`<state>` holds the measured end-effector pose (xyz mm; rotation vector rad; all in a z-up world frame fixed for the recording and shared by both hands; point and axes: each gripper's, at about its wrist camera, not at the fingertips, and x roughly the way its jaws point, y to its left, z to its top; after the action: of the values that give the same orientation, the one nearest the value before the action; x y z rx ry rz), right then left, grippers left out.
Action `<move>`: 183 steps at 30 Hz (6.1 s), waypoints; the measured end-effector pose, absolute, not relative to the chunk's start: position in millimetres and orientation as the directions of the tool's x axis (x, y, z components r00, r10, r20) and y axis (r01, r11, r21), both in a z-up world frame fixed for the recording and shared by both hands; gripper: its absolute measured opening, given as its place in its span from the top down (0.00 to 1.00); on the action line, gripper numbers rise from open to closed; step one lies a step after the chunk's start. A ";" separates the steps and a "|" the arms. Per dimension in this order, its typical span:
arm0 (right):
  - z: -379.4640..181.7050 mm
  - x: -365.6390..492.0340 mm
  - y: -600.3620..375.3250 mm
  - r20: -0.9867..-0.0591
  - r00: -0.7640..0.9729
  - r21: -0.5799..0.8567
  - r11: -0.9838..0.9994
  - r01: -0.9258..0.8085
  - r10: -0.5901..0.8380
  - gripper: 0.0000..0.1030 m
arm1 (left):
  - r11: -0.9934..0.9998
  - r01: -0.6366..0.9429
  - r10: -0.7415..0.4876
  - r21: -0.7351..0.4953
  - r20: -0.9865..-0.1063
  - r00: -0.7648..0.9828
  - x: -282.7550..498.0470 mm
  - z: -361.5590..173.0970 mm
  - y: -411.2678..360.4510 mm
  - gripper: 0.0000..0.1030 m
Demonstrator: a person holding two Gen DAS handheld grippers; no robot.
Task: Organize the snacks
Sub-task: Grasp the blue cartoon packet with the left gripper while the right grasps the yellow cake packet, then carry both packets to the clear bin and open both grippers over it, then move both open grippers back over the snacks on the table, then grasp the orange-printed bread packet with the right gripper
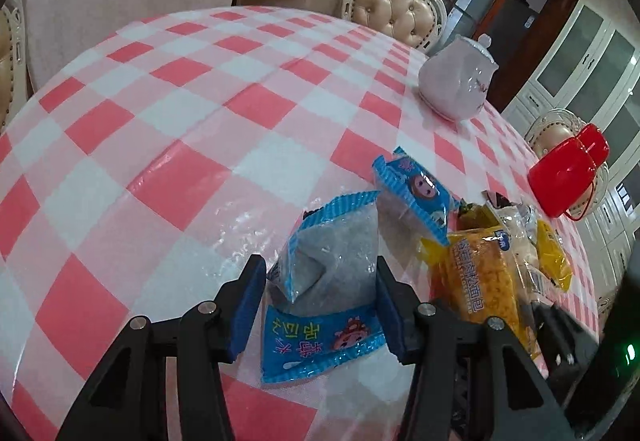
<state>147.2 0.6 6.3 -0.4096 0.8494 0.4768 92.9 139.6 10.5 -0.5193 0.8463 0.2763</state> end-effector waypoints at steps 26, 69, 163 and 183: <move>42.0 34.0 -170.6 -0.576 0.673 0.423 0.873 -0.241 0.465 0.50 | 0.951 -0.204 -0.015 -0.231 -0.697 0.717 64.5 30.5 71.6 0.52; 38.8 -17.1 -93.9 -0.569 0.504 0.411 0.756 -0.510 0.650 0.50 | 0.949 -0.254 0.072 -0.186 -0.657 0.750 -99.0 35.3 98.3 0.52; 14.4 112.9 -182.7 -0.654 0.634 0.585 0.807 0.078 0.412 0.25 | 0.854 -0.443 0.146 -0.273 -0.691 0.707 89.4 18.8 81.7 0.17; 8.1 158.3 -132.0 -0.791 0.610 0.021 0.999 -0.029 0.034 0.34 | 0.830 -0.477 0.132 -0.291 -0.728 0.672 98.0 12.3 114.7 0.17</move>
<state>158.3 -132.0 8.1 0.0060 0.9137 0.0365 98.0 114.7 12.3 -0.4908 0.7623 0.3583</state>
